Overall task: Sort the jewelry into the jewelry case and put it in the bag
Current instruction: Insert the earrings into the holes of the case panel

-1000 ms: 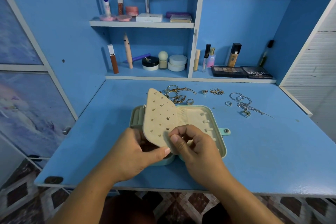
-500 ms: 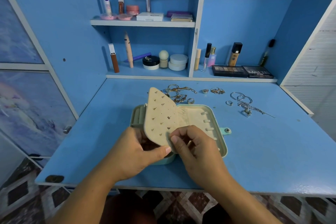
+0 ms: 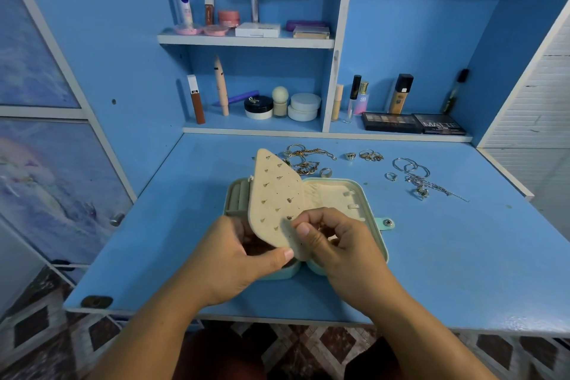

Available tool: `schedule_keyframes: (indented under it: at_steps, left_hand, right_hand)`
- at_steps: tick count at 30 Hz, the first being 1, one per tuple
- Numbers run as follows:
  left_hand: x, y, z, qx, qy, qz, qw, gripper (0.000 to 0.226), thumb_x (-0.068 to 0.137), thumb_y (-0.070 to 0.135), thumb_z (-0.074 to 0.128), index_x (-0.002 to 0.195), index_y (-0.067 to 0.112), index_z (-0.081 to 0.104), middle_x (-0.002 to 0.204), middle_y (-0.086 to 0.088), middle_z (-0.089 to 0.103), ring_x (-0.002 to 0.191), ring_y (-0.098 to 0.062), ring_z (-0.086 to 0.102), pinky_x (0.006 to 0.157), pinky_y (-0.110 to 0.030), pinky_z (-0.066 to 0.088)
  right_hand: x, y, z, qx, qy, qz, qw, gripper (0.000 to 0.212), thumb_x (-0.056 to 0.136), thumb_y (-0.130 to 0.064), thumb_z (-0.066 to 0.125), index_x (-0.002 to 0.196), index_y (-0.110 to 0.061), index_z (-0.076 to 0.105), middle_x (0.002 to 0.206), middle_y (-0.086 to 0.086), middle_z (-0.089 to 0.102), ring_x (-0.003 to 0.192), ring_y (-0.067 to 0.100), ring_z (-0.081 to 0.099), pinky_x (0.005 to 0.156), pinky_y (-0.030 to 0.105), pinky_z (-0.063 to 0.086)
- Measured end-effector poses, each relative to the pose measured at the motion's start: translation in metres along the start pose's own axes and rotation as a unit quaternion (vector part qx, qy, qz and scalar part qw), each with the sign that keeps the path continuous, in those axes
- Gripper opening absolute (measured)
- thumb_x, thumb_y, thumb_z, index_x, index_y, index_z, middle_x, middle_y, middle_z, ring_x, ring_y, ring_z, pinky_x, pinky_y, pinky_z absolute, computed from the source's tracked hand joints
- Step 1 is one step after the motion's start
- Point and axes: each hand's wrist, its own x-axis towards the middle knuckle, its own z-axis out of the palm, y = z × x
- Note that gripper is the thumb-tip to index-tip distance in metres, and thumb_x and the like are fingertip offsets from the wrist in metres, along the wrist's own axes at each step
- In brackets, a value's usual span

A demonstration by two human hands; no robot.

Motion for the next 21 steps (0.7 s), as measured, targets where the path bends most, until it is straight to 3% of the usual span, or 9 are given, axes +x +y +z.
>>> schedule_keyframes:
  at_steps: [4, 9, 14, 18, 21]
  left_hand:
    - [0.0003, -0.0012, -0.0002, -0.014, -0.004, 0.005, 1.0, 0.031, 0.074, 0.01, 0.079, 0.094, 0.032, 0.074, 0.1, 0.01, 0.075, 0.097, -0.007, 0.069, 0.079, -0.014, 0.052]
    - [0.0005, -0.0018, 0.0008, -0.024, -0.001, 0.01, 1.0, 0.032, 0.07, 0.017, 0.076, 0.093, 0.04, 0.074, 0.101, 0.01, 0.075, 0.098, -0.007, 0.069, 0.081, -0.016, 0.052]
    - [-0.0006, -0.0006, -0.0001, -0.025, -0.005, 0.008, 1.0, 0.034, 0.077, 0.0, 0.077, 0.092, 0.031, 0.073, 0.099, 0.01, 0.075, 0.097, -0.006, 0.069, 0.078, -0.013, 0.051]
    - [-0.0002, 0.0015, 0.0017, -0.019, 0.003, 0.007, 1.0, 0.037, 0.077, -0.002, 0.076, 0.094, 0.03, 0.071, 0.097, 0.014, 0.075, 0.095, -0.003, 0.069, 0.076, -0.011, 0.05]
    - [0.0003, 0.0004, 0.0016, -0.029, 0.007, 0.002, 1.0, 0.032, 0.073, 0.01, 0.079, 0.095, 0.032, 0.072, 0.099, 0.012, 0.075, 0.096, -0.005, 0.069, 0.078, -0.013, 0.051]
  right_hand:
    - [0.0029, -0.0039, -0.0019, 0.023, -0.023, 0.033, 0.999, 0.012, 0.092, -0.02, 0.061, 0.087, -0.023, 0.071, 0.064, -0.018, 0.057, 0.055, -0.002, 0.045, 0.053, 0.011, 0.037]
    - [0.0034, -0.0076, -0.0051, 0.026, -0.051, 0.045, 0.997, 0.014, 0.093, -0.017, 0.058, 0.088, -0.019, 0.071, 0.056, -0.021, 0.054, 0.044, -0.003, 0.042, 0.046, 0.007, 0.032]
    - [0.0031, -0.0069, -0.0074, 0.036, -0.071, 0.045, 0.996, 0.014, 0.094, -0.014, 0.056, 0.089, -0.015, 0.069, 0.052, -0.018, 0.053, 0.043, -0.003, 0.041, 0.047, 0.007, 0.033]
    - [0.0017, -0.0064, -0.0076, 0.028, -0.077, 0.025, 0.996, 0.013, 0.094, -0.014, 0.056, 0.089, -0.016, 0.068, 0.06, -0.018, 0.059, 0.053, -0.004, 0.049, 0.054, 0.007, 0.038]
    - [-0.0016, -0.0015, -0.0065, -0.017, -0.062, -0.005, 0.998, 0.012, 0.093, -0.02, 0.058, 0.087, -0.025, 0.068, 0.071, -0.014, 0.064, 0.065, 0.001, 0.052, 0.063, 0.015, 0.042]
